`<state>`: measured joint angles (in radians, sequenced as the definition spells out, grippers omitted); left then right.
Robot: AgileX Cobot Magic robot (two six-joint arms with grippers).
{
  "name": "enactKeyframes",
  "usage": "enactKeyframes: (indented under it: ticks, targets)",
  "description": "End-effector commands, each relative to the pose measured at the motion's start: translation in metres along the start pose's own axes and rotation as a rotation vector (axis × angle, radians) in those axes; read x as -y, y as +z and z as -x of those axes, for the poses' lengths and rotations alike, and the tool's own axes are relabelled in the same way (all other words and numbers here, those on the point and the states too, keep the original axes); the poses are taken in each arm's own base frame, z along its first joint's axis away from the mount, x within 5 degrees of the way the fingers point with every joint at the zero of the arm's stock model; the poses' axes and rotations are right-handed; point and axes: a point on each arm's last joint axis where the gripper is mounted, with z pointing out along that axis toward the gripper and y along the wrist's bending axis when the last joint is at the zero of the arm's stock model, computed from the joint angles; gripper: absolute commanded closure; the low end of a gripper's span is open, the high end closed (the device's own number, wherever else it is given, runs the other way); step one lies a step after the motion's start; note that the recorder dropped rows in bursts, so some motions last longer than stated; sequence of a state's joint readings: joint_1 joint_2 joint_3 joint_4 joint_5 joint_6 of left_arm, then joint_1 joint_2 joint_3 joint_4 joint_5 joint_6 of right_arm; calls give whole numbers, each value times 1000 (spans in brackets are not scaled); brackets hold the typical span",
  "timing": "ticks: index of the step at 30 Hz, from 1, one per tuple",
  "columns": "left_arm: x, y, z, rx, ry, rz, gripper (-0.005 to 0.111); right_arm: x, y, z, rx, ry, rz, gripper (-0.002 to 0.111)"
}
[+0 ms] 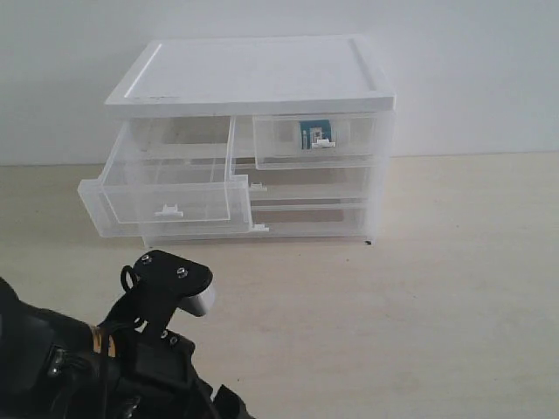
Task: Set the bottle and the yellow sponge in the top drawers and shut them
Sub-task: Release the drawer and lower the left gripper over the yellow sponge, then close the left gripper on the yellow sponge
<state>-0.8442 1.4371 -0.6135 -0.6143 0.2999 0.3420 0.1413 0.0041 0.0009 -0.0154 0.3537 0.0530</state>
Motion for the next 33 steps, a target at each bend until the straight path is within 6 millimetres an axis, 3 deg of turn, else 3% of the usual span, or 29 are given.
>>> enactKeyframes:
  ticks: [1,6,16,33]
  targets:
    - [-11,-5,3,-78,-5,87,42,0,0,1,9,-2,-2,108]
    - [-28,-15,5,-178,-37,313,42,0,0,1,9,-2,-2,108]
    - [-45,-14,10,14,-207,478,42,0,0,1,9,-2,-2,108]
    - [-57,31,4,-6,-282,516,42,0,0,1,9,-2,-2,108]
